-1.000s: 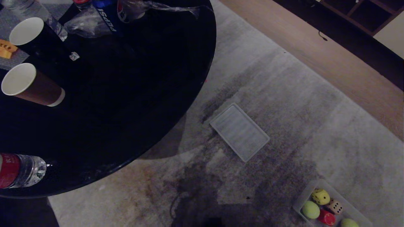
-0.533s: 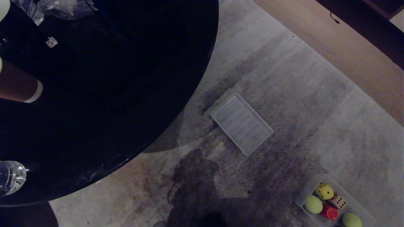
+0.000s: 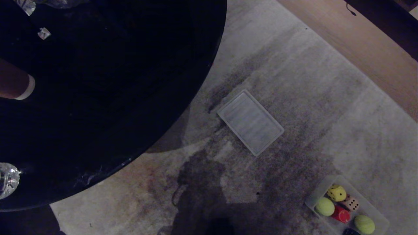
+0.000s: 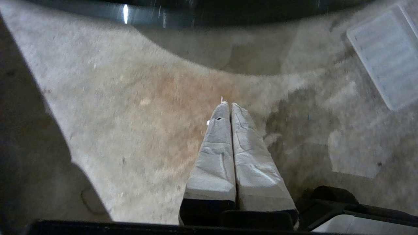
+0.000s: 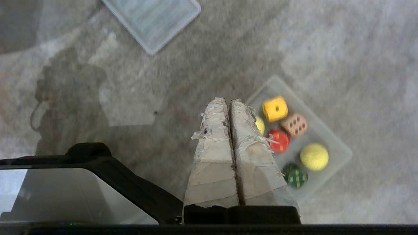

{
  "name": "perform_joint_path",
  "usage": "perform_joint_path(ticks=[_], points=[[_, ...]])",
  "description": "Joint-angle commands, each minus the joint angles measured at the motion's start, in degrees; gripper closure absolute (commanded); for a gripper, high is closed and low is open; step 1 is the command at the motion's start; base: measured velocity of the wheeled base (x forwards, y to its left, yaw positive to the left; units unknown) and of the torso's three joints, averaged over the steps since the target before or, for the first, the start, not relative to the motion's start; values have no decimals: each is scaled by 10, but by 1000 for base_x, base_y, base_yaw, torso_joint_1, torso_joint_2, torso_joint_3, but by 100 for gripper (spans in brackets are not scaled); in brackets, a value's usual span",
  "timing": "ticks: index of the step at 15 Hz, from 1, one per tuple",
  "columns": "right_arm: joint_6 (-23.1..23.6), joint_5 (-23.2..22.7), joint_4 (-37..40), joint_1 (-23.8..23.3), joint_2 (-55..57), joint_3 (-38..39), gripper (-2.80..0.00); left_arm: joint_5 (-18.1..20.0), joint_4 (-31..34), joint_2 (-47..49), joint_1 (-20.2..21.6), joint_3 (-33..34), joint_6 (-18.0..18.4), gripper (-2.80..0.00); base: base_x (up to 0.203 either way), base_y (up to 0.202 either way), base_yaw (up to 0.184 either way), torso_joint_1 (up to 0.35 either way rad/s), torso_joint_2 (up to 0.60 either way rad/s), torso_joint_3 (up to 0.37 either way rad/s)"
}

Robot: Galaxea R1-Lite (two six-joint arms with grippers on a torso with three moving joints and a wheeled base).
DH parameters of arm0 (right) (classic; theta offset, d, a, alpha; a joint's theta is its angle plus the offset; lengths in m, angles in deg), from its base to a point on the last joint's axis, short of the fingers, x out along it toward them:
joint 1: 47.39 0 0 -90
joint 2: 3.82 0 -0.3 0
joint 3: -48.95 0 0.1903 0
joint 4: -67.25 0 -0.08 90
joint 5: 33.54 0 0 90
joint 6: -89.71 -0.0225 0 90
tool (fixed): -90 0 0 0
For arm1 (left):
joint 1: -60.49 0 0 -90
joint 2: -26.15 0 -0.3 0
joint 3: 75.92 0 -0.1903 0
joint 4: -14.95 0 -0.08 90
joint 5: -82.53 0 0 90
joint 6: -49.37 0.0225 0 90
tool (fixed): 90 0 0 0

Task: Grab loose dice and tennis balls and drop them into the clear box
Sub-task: Close the lid

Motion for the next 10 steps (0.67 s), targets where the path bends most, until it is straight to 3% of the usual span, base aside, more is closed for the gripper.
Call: perform_joint_path(ticks=[1,4,10], points=[[0,0,1,0,0,0,0,0,0,1,0,1,-1,0,-181,0,2,-7,2,-2],[0,0,1,0,0,0,0,0,0,1,0,0,-1,0,-159,0,-2,1,2,0],[-5,2,1,-1,0,-1,0,0,0,1,0,1,-1,0,0,0,0,0,0,0]])
